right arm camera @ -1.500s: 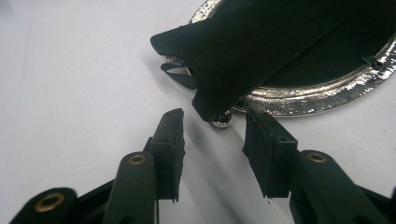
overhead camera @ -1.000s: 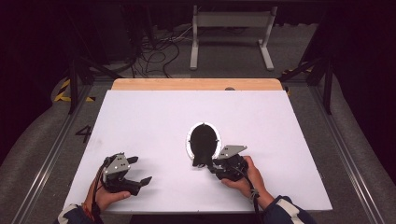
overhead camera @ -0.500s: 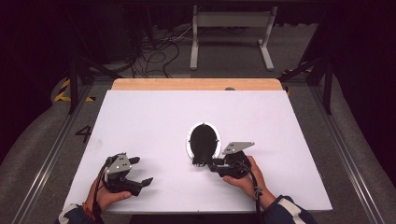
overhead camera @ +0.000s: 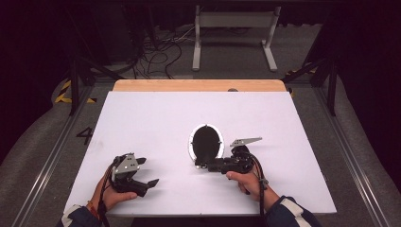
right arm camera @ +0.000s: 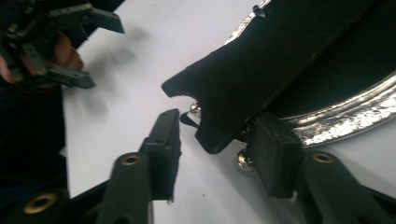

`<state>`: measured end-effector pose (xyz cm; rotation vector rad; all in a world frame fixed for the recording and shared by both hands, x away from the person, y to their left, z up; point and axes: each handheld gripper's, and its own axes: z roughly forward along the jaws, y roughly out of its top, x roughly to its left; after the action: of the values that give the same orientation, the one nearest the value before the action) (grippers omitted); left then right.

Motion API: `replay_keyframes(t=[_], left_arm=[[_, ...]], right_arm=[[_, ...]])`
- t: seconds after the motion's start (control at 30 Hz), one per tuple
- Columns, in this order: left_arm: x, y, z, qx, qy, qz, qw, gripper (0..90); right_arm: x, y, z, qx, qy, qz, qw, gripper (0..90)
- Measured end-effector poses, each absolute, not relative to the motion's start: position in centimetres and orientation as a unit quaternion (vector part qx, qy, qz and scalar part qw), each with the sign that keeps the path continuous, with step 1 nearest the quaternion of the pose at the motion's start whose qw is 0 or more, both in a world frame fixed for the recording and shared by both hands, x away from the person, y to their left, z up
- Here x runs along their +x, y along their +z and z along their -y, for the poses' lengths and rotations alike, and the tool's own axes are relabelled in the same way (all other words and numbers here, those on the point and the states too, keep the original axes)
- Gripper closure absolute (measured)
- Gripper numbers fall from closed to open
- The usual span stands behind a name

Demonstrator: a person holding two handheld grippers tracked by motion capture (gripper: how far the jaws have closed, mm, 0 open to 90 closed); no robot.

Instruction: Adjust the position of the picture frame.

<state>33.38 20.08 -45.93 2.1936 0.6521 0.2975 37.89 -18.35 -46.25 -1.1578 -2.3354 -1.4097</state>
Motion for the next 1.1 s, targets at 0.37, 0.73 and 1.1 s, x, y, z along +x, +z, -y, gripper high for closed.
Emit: replay_keyframes(t=[0.37,0.73,1.1], left_arm=[[34.7,-46.2,-18.0,0.880,0.111,-0.243,0.392,11.3],[36.6,-46.0,-16.1,0.880,0.107,-0.237,0.398,14.0],[39.6,-45.4,-13.9,0.874,0.097,-0.240,0.411,15.1]], right_arm=[[38.8,-46.5,18.4,-0.434,-0.498,0.739,0.130,47.1],[39.9,-47.0,18.4,-0.454,-0.515,0.711,0.152,50.9],[40.1,-47.0,18.2,-0.445,-0.510,0.720,0.150,53.3]])
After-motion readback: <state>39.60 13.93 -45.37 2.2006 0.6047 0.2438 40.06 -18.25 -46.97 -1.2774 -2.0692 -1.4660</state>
